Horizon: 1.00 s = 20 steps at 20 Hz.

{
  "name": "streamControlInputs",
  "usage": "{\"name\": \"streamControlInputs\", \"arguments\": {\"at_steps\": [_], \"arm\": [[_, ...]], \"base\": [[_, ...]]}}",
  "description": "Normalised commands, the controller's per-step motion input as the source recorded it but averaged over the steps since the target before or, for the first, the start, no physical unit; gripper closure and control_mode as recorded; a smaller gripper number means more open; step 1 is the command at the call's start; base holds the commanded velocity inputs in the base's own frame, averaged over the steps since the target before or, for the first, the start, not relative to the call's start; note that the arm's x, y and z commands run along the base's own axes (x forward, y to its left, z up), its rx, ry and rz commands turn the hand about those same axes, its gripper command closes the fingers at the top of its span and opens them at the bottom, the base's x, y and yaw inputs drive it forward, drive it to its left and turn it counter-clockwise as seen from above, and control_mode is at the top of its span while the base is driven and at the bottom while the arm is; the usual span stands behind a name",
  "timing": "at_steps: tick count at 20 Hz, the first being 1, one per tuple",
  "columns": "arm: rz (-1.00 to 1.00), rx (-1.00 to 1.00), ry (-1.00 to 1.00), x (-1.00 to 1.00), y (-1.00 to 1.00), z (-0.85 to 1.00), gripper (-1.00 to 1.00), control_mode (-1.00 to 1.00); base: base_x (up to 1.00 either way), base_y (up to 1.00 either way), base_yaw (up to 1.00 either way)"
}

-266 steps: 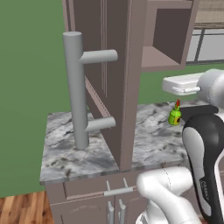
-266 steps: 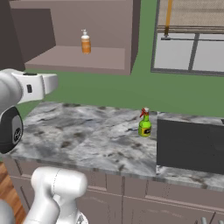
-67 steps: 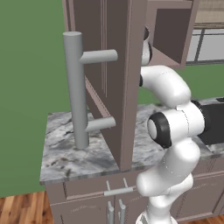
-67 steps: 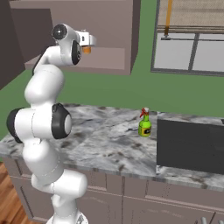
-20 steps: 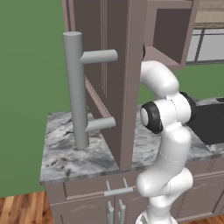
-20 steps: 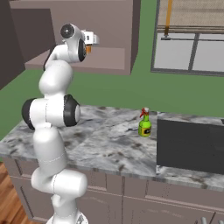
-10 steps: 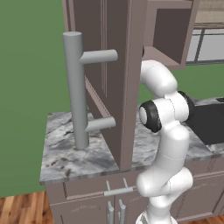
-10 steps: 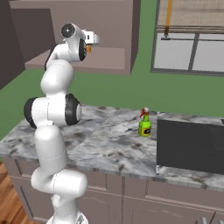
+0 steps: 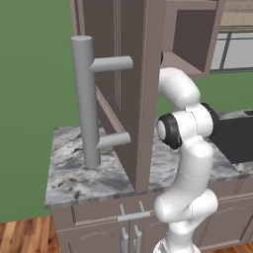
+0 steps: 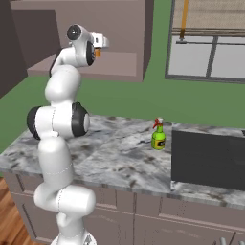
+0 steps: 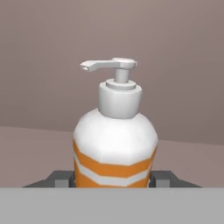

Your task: Locate and retrieve the soap dispenser and spray from the cabinet. Place them next to the sink.

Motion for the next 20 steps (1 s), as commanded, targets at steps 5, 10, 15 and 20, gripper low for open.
{"name": "streamControlInputs", "arguments": {"at_steps": [5, 10, 15, 20], "arm": [[-0.05, 0.04, -0.07, -0.47, 0.00, 0.00, 1.00, -1.00], [-0.06, 0.10, -0.08, -0.62, 0.00, 0.02, 1.00, -1.00], [-0.07, 0.07, -0.04, -0.51, 0.00, 0.00, 1.00, -1.00], [-0.07, 0.05, -0.01, -0.48, 0.00, 0.14, 1.00, -1.00]], "base": [[0.00, 0.00, 0.00], [0.00, 0.00, 0.00], [0.00, 0.00, 0.00], [0.00, 0.00, 0.00]]}}
